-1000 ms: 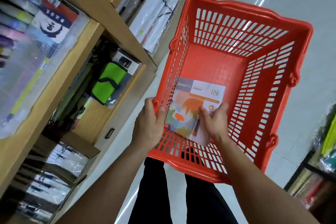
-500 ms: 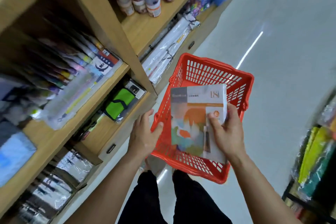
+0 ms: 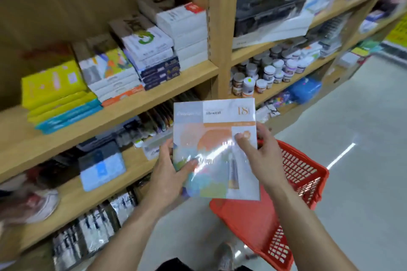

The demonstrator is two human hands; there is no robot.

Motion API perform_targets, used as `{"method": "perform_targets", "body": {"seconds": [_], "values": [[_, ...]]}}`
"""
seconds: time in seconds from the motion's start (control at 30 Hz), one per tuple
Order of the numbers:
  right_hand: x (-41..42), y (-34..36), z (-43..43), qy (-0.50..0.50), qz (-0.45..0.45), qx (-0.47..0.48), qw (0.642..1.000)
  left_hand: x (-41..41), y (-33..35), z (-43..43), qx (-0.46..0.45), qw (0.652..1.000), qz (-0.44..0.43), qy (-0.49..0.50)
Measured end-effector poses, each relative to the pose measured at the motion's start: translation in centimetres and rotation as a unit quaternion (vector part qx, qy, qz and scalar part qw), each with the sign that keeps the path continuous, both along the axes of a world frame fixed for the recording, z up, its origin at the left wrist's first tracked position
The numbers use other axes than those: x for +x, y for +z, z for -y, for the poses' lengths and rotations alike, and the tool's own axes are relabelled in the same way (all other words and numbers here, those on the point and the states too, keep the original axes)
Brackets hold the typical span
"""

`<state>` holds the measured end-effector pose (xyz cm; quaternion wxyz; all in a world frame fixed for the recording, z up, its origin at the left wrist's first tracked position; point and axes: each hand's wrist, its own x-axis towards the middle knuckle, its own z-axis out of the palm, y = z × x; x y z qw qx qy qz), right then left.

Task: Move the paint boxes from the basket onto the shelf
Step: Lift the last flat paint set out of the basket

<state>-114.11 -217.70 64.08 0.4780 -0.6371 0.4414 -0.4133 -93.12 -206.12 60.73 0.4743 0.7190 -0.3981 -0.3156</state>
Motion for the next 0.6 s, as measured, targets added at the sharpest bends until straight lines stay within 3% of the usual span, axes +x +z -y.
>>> {"method": "perform_targets", "body": {"seconds": [0.33,0.43,0.6], "values": [[15.8,4.9,-10.0,0.181,-0.037,-0.05,0.982,13.3,5.8,-15.7,-0.072,0.984,0.047,0.159],[20.7,6.2,-13.0,0.239,-0.058,-0.067,0.967,17.4,6.9,-20.9,-0.041,0.97,0.111,0.213],[29.4,7.1,-17.5,0.239,-0.033,-0.094,0.966,23.4,8.7,-26.7,-0.013,0.949,0.145,0.279]]}}
